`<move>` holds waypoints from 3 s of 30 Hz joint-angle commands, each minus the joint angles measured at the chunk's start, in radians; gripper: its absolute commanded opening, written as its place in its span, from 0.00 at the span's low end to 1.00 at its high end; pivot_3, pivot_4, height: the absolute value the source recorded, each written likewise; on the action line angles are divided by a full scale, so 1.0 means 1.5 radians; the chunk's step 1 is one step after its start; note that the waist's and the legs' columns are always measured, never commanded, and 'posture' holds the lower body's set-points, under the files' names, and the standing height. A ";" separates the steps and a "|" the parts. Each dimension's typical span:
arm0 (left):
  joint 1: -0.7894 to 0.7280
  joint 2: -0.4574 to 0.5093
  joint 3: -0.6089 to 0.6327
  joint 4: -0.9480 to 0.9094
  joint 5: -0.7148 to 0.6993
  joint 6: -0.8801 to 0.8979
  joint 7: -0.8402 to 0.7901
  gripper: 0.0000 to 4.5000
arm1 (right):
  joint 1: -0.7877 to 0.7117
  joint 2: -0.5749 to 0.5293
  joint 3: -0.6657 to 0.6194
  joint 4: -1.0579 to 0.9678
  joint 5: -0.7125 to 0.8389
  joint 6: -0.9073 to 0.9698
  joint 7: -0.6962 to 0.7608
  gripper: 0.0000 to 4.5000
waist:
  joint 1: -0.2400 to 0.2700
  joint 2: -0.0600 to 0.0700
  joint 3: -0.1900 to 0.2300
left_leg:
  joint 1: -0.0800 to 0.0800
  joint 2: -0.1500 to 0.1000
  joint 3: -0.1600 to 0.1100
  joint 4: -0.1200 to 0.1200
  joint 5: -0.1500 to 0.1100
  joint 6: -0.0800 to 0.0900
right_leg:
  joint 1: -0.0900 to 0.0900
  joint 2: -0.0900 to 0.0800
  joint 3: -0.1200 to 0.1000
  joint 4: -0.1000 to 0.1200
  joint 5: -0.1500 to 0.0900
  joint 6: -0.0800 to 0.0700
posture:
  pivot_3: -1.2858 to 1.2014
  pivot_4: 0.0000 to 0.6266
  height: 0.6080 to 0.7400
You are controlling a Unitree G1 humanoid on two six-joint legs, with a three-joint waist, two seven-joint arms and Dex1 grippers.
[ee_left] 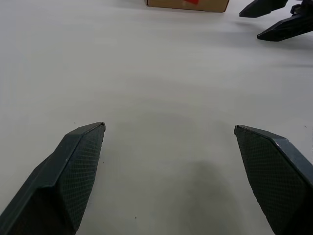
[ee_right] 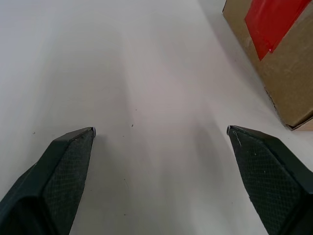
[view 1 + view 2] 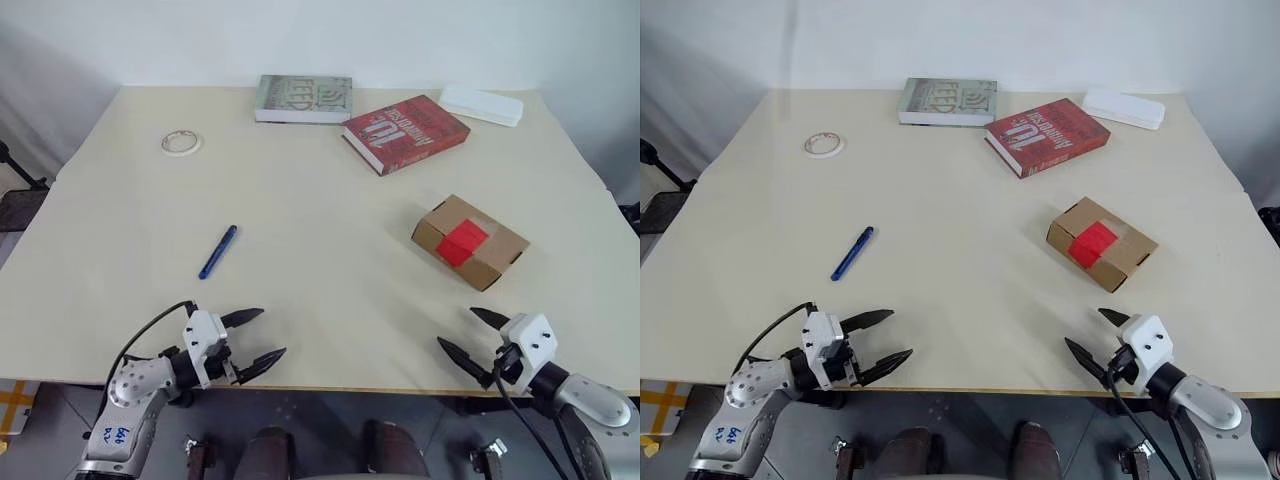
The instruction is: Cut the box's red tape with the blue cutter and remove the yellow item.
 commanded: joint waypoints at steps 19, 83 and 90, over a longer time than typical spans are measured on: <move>-0.132 -0.026 -0.058 0.010 0.013 0.109 0.047 0.87 | 0.044 0.001 -0.046 -0.072 -0.001 0.029 -0.057 0.87 | 0.003 0.000 0.000 | 0.000 0.000 0.000 0.001 0.000 0.000 | 0.000 0.000 0.000 0.000 0.000 0.000 | 0.52 0.24 1.00; -0.608 -0.338 -0.069 0.608 0.169 -0.071 0.157 0.01 | -0.325 -0.149 -0.006 -0.359 0.054 0.699 -0.042 0.00 | 0.002 -0.001 0.001 | -0.004 -0.001 0.002 0.002 -0.001 0.001 | -0.001 0.000 -0.001 -0.003 0.004 0.005 | 0.52 0.24 1.00; -0.498 -0.224 -0.068 0.429 0.142 0.061 0.093 0.01 | -0.341 -0.245 -0.056 -0.204 0.013 0.589 -0.028 0.00 | -0.001 -0.001 0.001 | -0.002 0.000 0.003 0.002 -0.001 0.001 | 0.000 0.000 0.000 -0.001 0.004 0.005 | 0.52 0.24 1.00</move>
